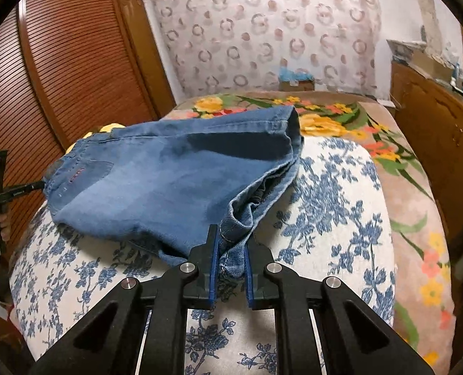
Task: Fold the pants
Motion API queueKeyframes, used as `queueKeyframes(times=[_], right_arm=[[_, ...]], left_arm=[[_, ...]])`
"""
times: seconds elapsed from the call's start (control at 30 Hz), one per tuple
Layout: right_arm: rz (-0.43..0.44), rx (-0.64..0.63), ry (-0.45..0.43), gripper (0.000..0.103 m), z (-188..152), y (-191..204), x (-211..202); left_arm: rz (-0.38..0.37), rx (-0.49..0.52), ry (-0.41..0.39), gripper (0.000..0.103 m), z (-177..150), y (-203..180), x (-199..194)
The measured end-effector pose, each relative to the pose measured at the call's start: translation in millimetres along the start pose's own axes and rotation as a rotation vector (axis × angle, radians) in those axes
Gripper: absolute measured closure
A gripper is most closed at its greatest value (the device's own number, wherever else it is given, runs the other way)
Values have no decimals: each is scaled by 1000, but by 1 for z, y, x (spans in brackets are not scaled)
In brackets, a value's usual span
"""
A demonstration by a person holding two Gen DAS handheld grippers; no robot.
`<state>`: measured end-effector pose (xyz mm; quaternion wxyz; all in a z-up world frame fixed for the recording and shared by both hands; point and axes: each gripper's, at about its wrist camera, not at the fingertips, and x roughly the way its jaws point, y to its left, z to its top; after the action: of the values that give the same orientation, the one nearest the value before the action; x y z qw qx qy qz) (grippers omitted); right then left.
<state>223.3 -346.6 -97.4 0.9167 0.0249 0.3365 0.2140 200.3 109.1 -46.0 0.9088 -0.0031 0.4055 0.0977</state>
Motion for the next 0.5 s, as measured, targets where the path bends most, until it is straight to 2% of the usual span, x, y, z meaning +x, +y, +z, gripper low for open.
queueKeyframes(times=[0.13, 0.17, 0.3, 0.5], right_arm=[[25, -34, -2, 90, 3, 6, -7], [23, -37, 5, 90, 3, 6, -8], [15, -30, 43, 90, 7, 6, -12], [-44, -61, 16, 91, 4, 21, -25]], left_arm=[[3, -29, -19, 100, -4, 1, -15], [-1, -36, -24, 103, -5, 2, -18], [-30, -60, -58, 103, -2, 6, -32], [-77, 4, -95, 103, 1, 9, -36]])
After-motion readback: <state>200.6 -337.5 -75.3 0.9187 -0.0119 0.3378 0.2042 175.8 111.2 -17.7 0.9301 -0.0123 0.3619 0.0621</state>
